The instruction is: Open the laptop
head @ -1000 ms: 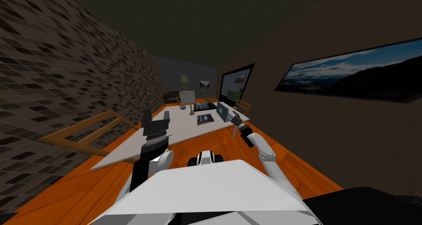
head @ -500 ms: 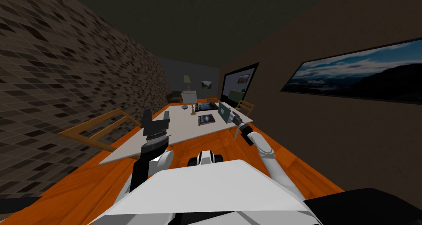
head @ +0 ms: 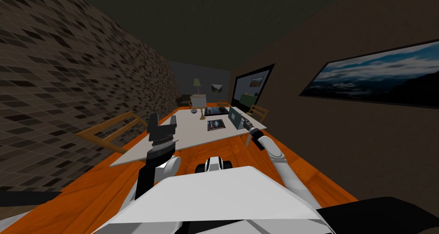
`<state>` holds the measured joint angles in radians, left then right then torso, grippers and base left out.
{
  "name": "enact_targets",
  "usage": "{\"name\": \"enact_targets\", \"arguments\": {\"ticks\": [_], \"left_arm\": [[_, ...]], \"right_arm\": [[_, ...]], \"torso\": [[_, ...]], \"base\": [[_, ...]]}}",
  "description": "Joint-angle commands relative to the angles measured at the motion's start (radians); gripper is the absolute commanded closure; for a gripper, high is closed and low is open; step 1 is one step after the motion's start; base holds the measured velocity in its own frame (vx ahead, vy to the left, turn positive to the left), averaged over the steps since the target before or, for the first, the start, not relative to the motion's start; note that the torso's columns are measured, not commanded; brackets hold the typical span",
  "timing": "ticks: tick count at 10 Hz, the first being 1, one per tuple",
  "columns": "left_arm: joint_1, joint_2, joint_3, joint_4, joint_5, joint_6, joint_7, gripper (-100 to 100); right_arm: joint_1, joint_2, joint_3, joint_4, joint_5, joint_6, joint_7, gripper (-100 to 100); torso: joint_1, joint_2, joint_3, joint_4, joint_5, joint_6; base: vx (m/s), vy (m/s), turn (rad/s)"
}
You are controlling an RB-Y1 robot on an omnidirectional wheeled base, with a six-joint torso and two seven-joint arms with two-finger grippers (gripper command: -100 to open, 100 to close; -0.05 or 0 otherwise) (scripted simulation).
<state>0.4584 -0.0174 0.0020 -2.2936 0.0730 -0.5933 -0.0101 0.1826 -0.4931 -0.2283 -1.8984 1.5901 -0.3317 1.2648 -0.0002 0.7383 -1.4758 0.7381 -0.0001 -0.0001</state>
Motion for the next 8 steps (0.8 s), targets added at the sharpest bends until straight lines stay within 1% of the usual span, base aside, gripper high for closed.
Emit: {"name": "enact_targets", "arguments": {"ticks": [1,5,6,7,8], "left_arm": [[0.000,0.000,0.000,0.000,0.000,0.000,0.000,0],[0.000,0.000,0.000,0.000,0.000,0.000,0.000,0],[0.000,0.000,0.000,0.000,0.000,0.000,0.000,0],[0.000,0.000,0.000,0.000,0.000,0.000,0.000,0],[0.000,0.000,0.000,0.000,0.000,0.000,0.000,0]], "right_arm": [[-0.006,-0.019,-0.006,0.013,0.050,0.001,0.032,-100],[-0.021,-0.053,-0.015,0.037,0.140,0.002,0.095,-100],[-0.020,-0.049,-0.014,0.034,0.129,0.001,0.080,-100],[-0.028,-0.065,-0.026,0.039,0.128,-0.007,0.070,-100],[-0.025,-0.057,-0.020,0.038,0.129,-0.002,0.078,-100]], "torso": [[0.000,0.000,0.000,0.000,0.000,0.000],[0.000,0.000,0.000,0.000,0.000,0.000],[0.000,0.000,0.000,0.000,0.000,0.000],[0.000,0.000,0.000,0.000,0.000,0.000],[0.003,-0.004,-0.002,-0.001,0.001,0.000]], "base": [[0.020,-0.010,0.033],[0.019,-0.007,0.069],[0.010,-0.006,0.020],[0.103,0.040,0.000],[0.066,0.026,0.000]]}}
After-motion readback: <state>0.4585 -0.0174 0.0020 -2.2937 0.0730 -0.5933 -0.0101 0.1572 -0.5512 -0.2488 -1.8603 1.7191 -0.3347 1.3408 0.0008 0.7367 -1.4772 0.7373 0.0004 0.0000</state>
